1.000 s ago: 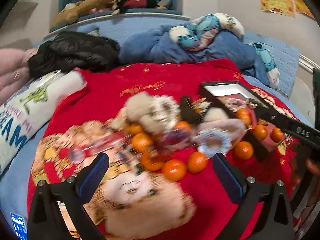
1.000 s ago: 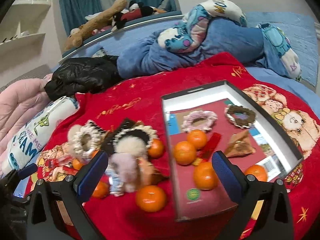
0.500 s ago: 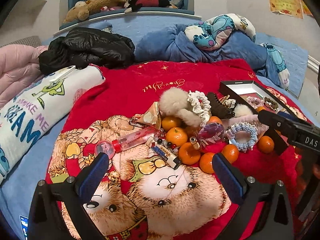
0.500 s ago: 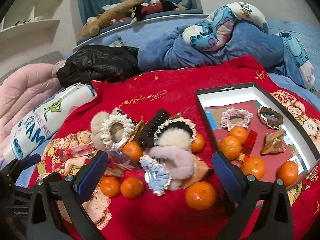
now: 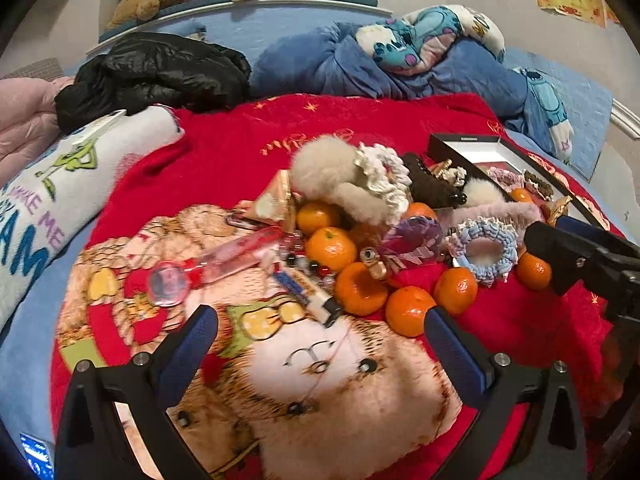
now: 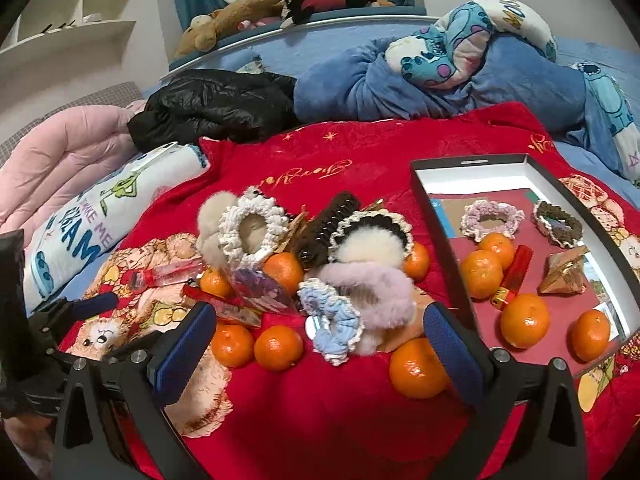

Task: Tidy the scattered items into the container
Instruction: 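Lower the left tool onto a tangerine in the pile and close on it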

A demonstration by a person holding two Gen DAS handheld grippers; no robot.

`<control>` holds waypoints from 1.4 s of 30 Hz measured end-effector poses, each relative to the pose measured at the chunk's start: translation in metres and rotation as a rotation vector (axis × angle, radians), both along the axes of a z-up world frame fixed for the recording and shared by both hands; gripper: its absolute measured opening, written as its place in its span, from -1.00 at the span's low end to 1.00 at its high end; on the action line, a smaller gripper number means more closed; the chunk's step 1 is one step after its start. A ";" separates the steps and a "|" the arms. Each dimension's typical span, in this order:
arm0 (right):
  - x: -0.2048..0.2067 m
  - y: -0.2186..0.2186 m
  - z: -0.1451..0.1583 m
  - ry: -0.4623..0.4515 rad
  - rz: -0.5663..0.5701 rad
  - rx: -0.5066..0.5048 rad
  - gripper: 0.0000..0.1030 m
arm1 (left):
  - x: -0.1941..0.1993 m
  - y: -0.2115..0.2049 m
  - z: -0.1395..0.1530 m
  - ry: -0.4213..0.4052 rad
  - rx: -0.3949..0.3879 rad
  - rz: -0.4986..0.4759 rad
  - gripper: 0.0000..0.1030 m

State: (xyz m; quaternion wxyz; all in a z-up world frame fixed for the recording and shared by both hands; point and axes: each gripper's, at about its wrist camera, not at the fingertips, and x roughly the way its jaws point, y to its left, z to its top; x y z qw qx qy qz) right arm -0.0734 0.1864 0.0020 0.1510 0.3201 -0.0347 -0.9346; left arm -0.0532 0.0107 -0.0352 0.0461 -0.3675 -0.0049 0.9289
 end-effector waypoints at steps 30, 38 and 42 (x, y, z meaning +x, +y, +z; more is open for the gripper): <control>-0.002 0.021 0.002 -0.017 -0.027 -0.078 1.00 | -0.023 0.049 -0.031 -0.082 0.101 -0.156 -0.40; 0.001 0.017 0.002 -0.009 0.004 -0.100 1.00 | -0.023 0.042 -0.033 -0.079 0.115 -0.161 -0.39; 0.001 0.017 0.001 -0.012 0.008 -0.092 1.00 | -0.025 0.050 -0.035 -0.099 0.093 -0.176 -0.30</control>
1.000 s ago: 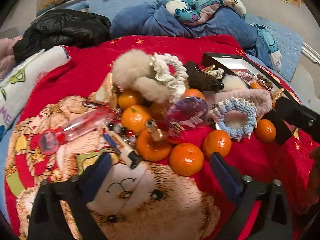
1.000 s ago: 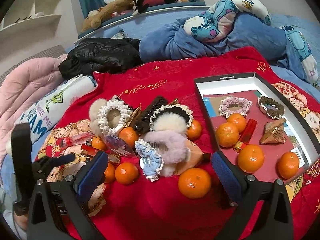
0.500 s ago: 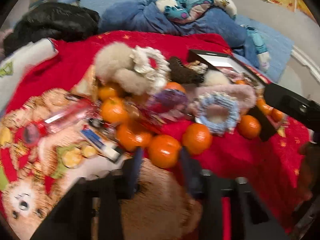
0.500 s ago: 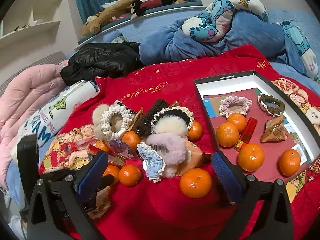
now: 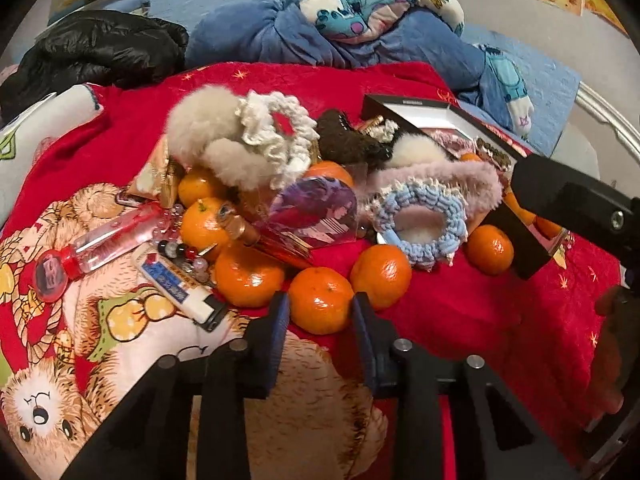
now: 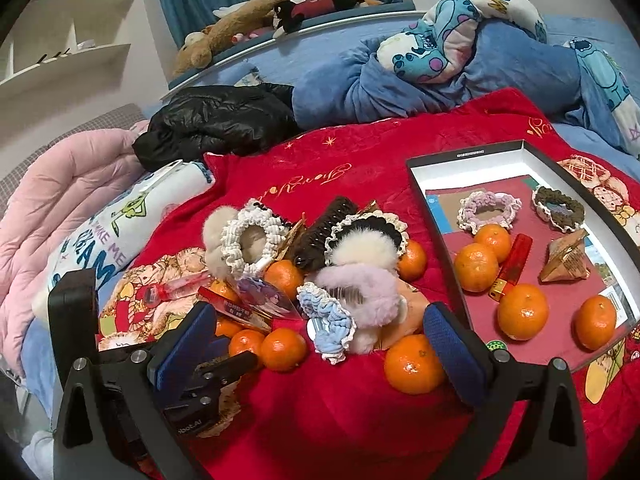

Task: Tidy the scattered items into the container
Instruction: 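Lower the left tool onto a tangerine in the pile and close on it, then grasp another tangerine with the right tool while the left tool holds its tangerine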

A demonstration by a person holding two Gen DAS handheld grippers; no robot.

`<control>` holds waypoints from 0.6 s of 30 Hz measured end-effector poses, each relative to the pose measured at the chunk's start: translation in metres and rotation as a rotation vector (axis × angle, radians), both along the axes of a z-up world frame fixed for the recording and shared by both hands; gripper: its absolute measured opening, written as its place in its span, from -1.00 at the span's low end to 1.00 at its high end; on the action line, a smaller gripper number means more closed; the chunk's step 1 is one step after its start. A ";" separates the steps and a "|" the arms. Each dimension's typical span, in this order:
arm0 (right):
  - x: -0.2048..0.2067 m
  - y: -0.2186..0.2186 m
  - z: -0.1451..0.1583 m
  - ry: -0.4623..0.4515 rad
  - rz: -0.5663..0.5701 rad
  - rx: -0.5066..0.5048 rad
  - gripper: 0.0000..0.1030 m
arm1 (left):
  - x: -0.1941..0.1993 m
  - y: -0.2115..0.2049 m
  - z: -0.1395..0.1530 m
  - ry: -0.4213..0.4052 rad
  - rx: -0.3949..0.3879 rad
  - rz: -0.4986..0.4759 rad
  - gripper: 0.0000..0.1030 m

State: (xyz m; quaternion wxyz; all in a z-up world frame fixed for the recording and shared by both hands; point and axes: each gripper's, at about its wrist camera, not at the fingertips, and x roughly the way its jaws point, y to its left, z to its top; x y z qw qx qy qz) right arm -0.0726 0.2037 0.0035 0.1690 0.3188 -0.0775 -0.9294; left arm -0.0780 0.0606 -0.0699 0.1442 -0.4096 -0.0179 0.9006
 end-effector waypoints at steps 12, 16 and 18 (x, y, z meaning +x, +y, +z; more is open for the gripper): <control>0.002 0.000 0.001 0.003 0.002 -0.002 1.00 | 0.005 -0.015 -0.001 -0.010 -0.001 0.024 -0.33; 0.004 -0.009 0.000 0.004 0.023 0.011 1.00 | 0.031 -0.029 0.008 0.013 0.010 0.043 -0.33; 0.005 -0.017 -0.002 -0.005 0.039 0.013 1.00 | 0.045 -0.040 0.011 0.027 0.001 0.051 -0.33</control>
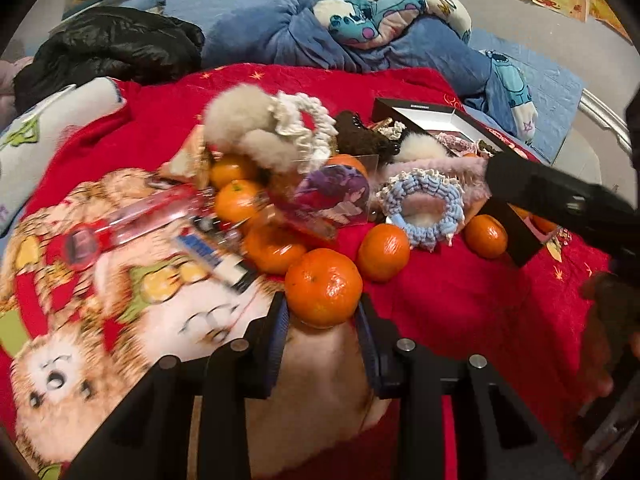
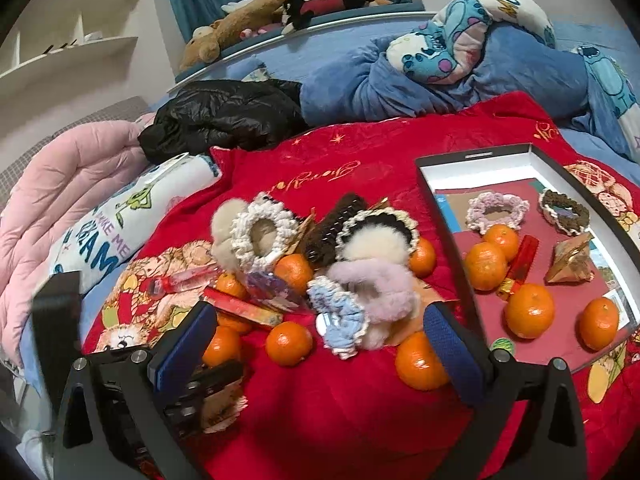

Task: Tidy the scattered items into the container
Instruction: 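Grasp another tangerine with the right tool while the left tool holds its tangerine, then carry both tangerines in the left and right tools over the black box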

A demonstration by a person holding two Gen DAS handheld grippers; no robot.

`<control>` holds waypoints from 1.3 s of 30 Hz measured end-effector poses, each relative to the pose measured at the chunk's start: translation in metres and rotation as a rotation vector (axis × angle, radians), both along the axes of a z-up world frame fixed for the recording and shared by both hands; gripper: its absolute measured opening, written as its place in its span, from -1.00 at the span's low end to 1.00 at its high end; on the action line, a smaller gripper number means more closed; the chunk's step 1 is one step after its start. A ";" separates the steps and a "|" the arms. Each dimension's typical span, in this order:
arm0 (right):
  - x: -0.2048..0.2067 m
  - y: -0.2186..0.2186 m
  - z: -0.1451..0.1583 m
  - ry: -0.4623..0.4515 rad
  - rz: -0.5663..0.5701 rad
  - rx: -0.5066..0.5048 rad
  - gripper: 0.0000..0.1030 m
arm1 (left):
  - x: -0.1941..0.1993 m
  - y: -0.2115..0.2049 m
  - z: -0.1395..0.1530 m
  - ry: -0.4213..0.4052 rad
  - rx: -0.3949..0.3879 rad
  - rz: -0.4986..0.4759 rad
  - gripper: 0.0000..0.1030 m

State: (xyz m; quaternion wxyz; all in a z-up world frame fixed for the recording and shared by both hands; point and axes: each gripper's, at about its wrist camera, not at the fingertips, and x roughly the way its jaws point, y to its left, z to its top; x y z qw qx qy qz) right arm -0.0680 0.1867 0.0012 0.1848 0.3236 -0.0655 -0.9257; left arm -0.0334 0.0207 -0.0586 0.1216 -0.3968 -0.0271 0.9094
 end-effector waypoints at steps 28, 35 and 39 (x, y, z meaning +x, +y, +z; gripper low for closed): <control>-0.032 -0.067 -0.061 -0.176 0.030 0.151 -0.05 | 0.022 -0.039 0.018 0.026 0.038 0.076 -0.33; -0.036 -0.061 -0.062 -0.190 0.030 0.121 -0.30 | 0.019 -0.036 0.011 0.005 0.011 0.083 -0.33; -0.036 -0.062 -0.061 -0.184 0.030 0.133 -0.31 | 0.019 -0.035 0.013 0.012 0.018 0.081 -0.33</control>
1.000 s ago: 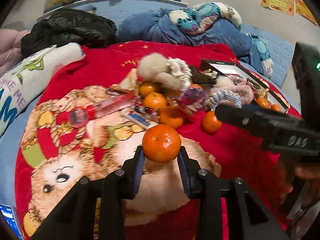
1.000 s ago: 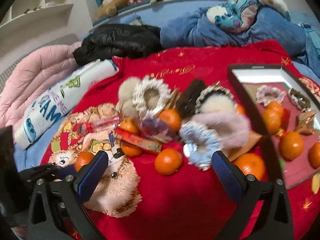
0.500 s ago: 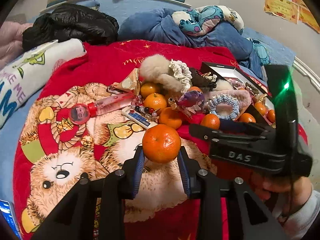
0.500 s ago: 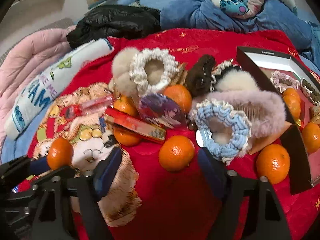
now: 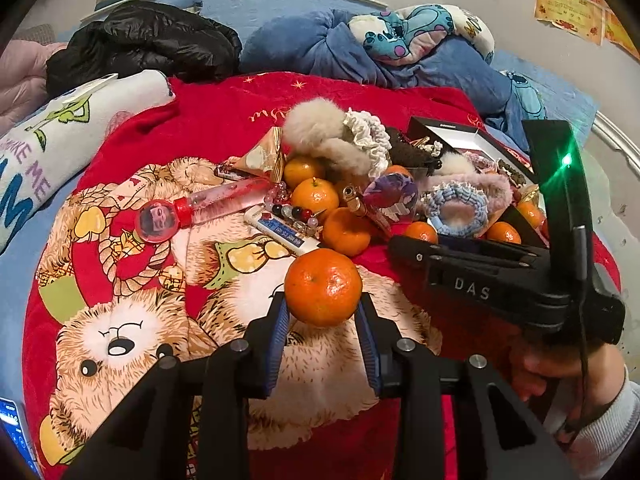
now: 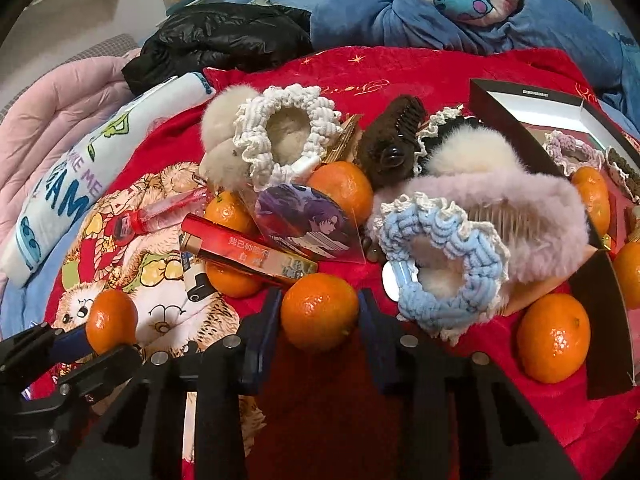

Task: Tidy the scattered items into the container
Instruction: 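Carry both tangerines in the left and right tools over the black box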

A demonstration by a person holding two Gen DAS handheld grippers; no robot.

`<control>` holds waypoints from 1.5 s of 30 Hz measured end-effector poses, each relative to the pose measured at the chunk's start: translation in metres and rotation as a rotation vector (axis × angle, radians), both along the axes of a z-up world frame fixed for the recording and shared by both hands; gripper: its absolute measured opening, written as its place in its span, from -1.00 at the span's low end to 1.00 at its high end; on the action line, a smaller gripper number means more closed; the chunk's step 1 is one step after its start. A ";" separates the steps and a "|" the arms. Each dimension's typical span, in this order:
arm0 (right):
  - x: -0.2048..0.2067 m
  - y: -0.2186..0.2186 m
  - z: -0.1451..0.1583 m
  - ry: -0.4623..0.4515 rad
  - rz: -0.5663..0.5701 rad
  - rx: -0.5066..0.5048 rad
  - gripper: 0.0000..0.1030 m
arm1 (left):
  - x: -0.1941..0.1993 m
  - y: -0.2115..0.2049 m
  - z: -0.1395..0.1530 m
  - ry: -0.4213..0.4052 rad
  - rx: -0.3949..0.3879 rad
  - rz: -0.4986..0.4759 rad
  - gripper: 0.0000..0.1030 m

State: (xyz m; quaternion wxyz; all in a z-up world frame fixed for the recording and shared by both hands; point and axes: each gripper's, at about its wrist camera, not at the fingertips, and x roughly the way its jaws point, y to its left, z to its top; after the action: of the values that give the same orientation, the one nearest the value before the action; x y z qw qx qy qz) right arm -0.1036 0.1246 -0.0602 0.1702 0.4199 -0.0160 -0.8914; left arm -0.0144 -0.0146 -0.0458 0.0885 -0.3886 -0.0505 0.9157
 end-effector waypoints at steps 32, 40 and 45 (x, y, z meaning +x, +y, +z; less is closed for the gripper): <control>0.037 0.096 0.064 0.144 -0.078 -0.106 -0.31 | -0.012 0.096 0.025 0.058 0.003 -0.129 -0.33; 0.054 0.169 0.075 0.177 -0.192 -0.121 -0.31 | -0.004 0.170 0.044 0.107 0.067 -0.261 -0.33; 0.071 0.235 0.075 0.188 -0.299 -0.127 -0.31 | 0.004 0.223 0.049 0.123 0.092 -0.369 -0.33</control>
State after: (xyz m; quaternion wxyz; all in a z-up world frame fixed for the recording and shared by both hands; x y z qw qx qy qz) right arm -0.0327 0.3592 0.0153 0.0627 0.3161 -0.1186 -0.9392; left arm -0.0104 0.2081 0.0028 0.2754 -0.3301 -0.0146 0.9028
